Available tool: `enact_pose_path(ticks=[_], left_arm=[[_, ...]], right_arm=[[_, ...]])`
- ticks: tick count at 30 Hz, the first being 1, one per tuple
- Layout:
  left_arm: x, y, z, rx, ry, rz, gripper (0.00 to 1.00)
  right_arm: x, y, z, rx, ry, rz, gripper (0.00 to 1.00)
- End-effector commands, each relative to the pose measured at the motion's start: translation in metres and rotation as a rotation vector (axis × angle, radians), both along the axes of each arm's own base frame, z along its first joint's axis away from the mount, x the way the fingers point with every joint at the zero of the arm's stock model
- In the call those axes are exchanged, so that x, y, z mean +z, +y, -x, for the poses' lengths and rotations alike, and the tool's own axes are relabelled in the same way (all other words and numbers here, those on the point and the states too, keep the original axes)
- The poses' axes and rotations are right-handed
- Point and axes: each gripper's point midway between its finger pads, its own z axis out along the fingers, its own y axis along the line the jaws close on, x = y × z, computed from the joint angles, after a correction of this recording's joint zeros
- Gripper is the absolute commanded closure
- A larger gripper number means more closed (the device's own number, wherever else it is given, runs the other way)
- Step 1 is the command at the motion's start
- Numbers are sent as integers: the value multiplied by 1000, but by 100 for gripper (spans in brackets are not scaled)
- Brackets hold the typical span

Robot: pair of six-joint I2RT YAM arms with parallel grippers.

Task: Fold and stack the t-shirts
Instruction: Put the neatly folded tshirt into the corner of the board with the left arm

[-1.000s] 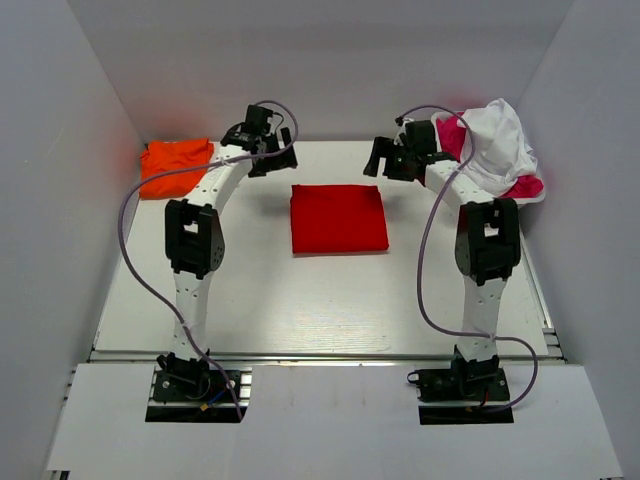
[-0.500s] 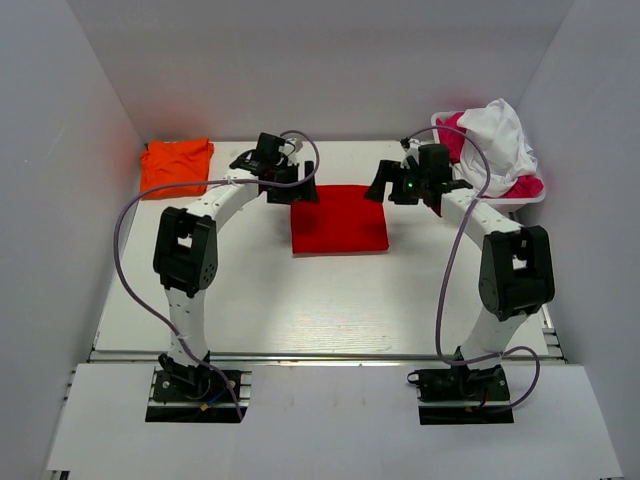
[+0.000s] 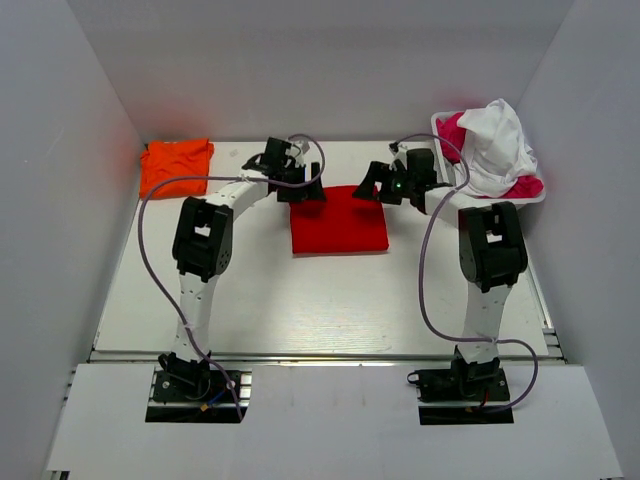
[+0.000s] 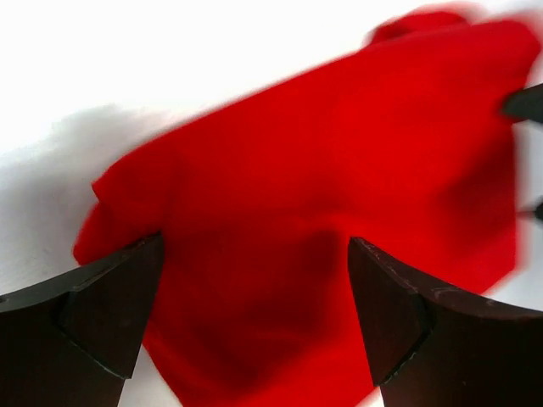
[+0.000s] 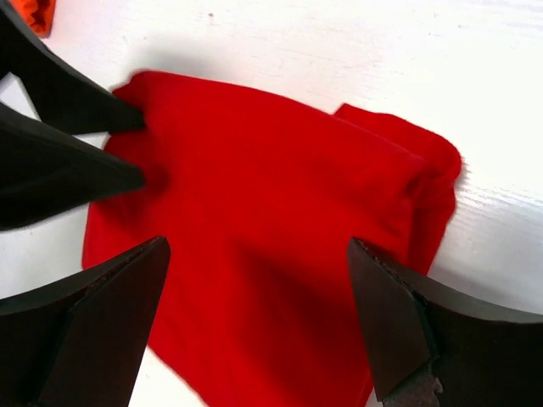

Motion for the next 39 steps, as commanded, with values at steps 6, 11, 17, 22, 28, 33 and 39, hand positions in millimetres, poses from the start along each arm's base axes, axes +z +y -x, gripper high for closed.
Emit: enact_pose_path(ticks=[6, 11, 17, 22, 28, 33, 39], left_arm=[[-60, 14, 2, 25, 97, -67, 0], [-60, 17, 1, 19, 81, -59, 0], [18, 15, -27, 23, -82, -50, 0], [87, 36, -24, 99, -168, -109, 0], [65, 58, 28, 147, -76, -138, 0], [41, 61, 50, 154, -6, -199, 0], [15, 71, 55, 206, 46, -218, 0]], right_arm=[[-33, -2, -23, -46, 12, -33, 10], [-41, -6, -23, -49, 29, -34, 10], [19, -3, -24, -2, -81, -39, 10], [68, -16, -7, -23, -205, -4, 10], [74, -46, 43, -116, -255, 77, 10], [64, -63, 78, -170, -235, 109, 10], [64, -78, 95, -214, -243, 162, 10]])
